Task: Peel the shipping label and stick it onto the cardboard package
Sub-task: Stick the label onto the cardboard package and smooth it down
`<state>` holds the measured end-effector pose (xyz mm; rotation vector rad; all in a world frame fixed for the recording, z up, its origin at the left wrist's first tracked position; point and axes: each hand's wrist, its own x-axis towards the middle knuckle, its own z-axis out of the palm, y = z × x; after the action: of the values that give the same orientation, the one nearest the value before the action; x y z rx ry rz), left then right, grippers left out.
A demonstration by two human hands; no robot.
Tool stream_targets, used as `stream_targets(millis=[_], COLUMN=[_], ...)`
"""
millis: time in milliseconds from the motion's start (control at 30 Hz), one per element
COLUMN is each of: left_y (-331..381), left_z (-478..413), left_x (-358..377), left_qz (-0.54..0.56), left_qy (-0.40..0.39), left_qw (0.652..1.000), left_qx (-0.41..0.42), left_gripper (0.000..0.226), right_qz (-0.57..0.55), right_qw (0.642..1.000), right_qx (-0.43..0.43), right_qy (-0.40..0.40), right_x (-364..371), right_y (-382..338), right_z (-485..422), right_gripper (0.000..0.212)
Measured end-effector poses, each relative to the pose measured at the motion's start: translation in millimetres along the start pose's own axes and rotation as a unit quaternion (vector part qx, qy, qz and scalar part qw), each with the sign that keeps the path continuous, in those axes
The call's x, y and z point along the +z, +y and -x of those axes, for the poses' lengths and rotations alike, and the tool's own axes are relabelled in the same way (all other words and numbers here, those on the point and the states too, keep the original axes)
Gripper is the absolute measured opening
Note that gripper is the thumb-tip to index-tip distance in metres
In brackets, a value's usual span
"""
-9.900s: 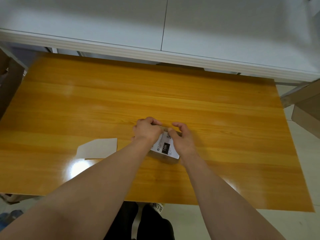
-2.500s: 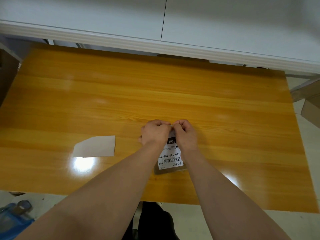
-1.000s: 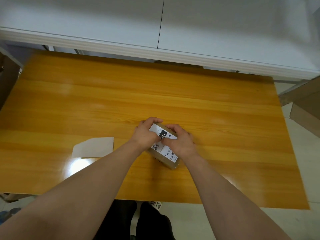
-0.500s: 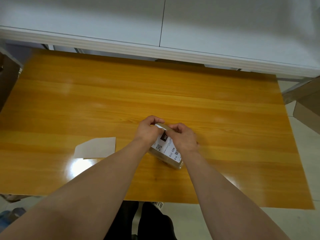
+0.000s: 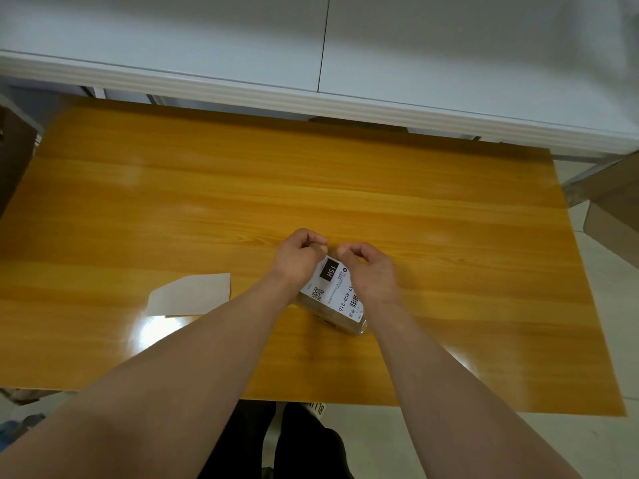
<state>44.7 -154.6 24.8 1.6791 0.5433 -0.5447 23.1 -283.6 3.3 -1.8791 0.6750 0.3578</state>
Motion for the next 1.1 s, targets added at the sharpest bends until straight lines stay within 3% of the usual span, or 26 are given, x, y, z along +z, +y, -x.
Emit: stream_targets(millis=[100,200,267,400,533,1000,1100], left_y=[-4,-5,-3,-6,-6,0,4], left_z=[-2,0,3,7,9,11,12], left_x=[-4,-7,-7,2,5,17,21], left_qz=[-0.104,-0.219,-0.25,-0.252,-0.243,-0.178,-0.166], left_qy=[-0.026,-0.044,-0.058,-0.059,-0.044,0.043,0.057], left_qw=[0.994,0.972,0.964,0.965,0.968,0.983,0.983], left_qx=[0.034,0.067,0.071,0.049,0.029,-0.027,-0.048], left_gripper=[0.037,0.078,0.089,0.076,0.058,0.031,0.035], right_qz=[-0.053,-0.06,-0.051,0.025,0.034,-0.072,-0.064], right_qw=[0.998,0.997,0.995,0.995,0.997,0.997,0.997], right_qx=[-0.013,-0.031,-0.024,-0.051,-0.041,0.003,0.001], right_qy=[0.013,-0.028,-0.076,-0.086,-0.059,0.021,0.033], right_x=[-18,-33,-34,-24,-19,1,3], right_y=[-3,7,12,20,20,21,18], right_z=[5,5,10,15,13,5,5], right_gripper=[0.017,0.036,0.048,0.056,0.048,0.023,0.021])
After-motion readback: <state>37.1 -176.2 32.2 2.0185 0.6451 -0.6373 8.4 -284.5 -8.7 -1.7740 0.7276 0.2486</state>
